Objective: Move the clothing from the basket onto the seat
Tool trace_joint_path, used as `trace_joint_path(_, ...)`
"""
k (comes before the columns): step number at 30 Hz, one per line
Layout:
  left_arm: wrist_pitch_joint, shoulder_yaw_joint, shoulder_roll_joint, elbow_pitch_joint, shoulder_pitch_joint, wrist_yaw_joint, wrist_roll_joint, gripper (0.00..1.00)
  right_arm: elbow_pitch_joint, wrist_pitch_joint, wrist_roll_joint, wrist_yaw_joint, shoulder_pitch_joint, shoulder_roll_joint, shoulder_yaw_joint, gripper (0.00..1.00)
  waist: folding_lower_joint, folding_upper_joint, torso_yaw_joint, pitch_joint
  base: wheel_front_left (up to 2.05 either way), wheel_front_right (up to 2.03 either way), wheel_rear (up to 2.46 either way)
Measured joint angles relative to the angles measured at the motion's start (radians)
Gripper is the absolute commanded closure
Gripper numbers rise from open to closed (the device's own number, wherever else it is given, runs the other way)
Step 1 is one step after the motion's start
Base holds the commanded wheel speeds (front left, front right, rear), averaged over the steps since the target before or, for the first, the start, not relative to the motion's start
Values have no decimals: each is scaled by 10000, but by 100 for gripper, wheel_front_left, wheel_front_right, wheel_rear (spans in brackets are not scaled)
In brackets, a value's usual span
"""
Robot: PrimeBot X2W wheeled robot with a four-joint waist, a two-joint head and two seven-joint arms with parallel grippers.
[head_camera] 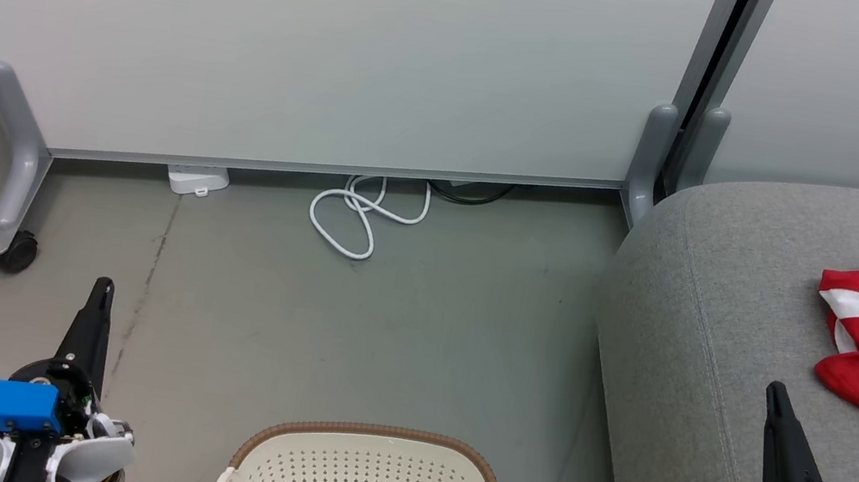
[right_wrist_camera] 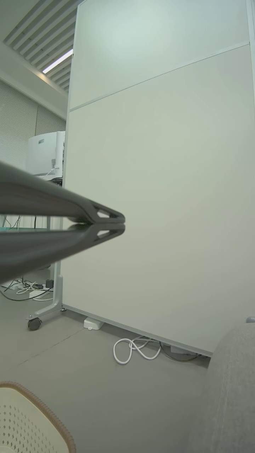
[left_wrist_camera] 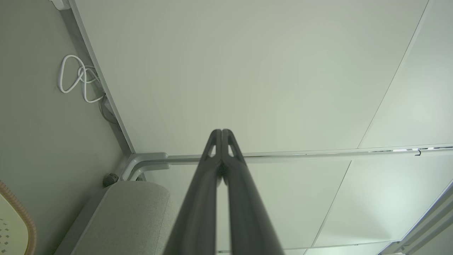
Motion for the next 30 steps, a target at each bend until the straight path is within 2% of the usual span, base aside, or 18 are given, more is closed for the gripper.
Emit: trace_joint_path(30, 0, 0, 0, 0, 0, 0, 0, 100, 2, 0, 0, 0, -2, 0, 0, 100, 0, 0, 0, 0, 0, 0, 0)
